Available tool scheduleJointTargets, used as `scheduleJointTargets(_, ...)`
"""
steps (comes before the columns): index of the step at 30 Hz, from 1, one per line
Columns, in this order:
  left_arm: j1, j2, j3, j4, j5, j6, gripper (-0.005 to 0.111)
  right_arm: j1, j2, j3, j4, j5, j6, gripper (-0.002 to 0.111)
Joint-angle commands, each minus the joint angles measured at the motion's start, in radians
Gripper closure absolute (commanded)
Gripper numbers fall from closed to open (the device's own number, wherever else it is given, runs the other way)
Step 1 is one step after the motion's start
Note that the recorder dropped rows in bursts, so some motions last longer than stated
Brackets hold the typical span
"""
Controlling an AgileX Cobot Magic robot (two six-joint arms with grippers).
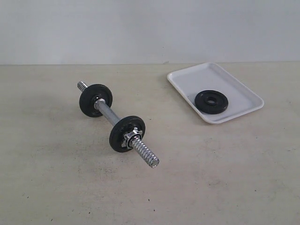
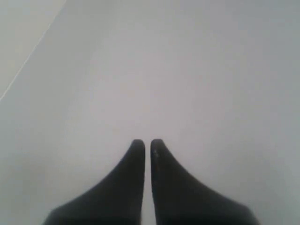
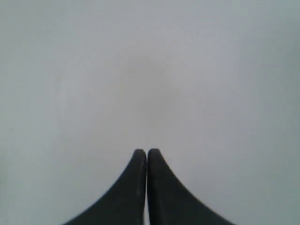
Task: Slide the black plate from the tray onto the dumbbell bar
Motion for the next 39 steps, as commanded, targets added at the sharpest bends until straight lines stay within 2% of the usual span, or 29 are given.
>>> scheduleJointTargets(1, 0.004, 0.000, -0.055, 0.078, 0.032, -0.117, 0.102, 0.002, -0.004, -0.001, 0.011, -0.234, 0.003, 0.109)
scheduleJointTargets(5, 0.004, 0.000, -0.203, 0.292, 0.240, -0.120, 0.102, 0.002, -0.004, -0.096, 0.065, -0.243, -0.065, 0.109)
scheduleJointTargets(7, 0.004, 0.049, -0.290, 0.385, 0.266, -0.120, 0.102, 0.002, -0.002, -0.195, 0.080, -0.142, -0.184, 0.109)
scheduleJointTargets(10, 0.004, 0.179, -0.451, 0.431, 0.268, -0.120, 0.102, 0.002, 0.051, -0.369, 0.125, 0.035, -0.393, 0.109)
scheduleJointTargets(13, 0.004, 0.342, -0.650, 0.472, 0.296, -0.126, 0.102, 0.002, 0.170, -0.547, 0.132, 0.087, -0.553, 0.109)
scheduleJointTargets(17, 0.000, 0.550, -0.887, 0.614, 0.392, -0.235, 0.102, 0.002, 0.358, -0.780, 0.132, 0.090, -0.606, 0.109)
scheduleJointTargets(20, -0.001, 0.660, -1.001, 0.689, 0.421, -0.270, 0.102, 0.002, 0.459, -0.924, 0.127, 0.121, -0.606, 0.109)
scheduleJointTargets(23, -0.001, 0.707, -1.051, 0.692, 0.421, -0.296, 0.102, 0.002, 0.502, -0.999, 0.127, 0.201, -0.606, 0.109)
scheduleJointTargets(26, -0.001, 0.714, -1.051, 0.696, 0.433, -0.296, 0.102, 0.002, 0.506, -1.020, 0.072, 0.379, -0.606, 0.109)
scheduleJointTargets(28, -0.001, 0.714, -1.049, 0.696, 0.488, -0.296, 0.102, 0.002, 0.508, -1.019, 0.002, 0.496, -0.611, 0.109)
scheduleJointTargets(31, -0.001, 0.707, -1.049, 0.696, 0.573, -0.320, 0.102, 0.002, 0.533, -1.019, -0.021, 0.435, -0.611, 0.109)
scheduleJointTargets(33, -0.001, 0.705, -1.049, 0.696, 0.578, -0.358, 0.102, 0.002, 0.546, -1.019, -0.036, 0.412, -0.608, 0.109)
scheduleJointTargets(39, -0.001, 0.705, -1.049, 0.696, 0.405, -0.356, 0.102, 0.002, 0.587, -1.019, -0.030, 0.401, -0.592, 0.109)
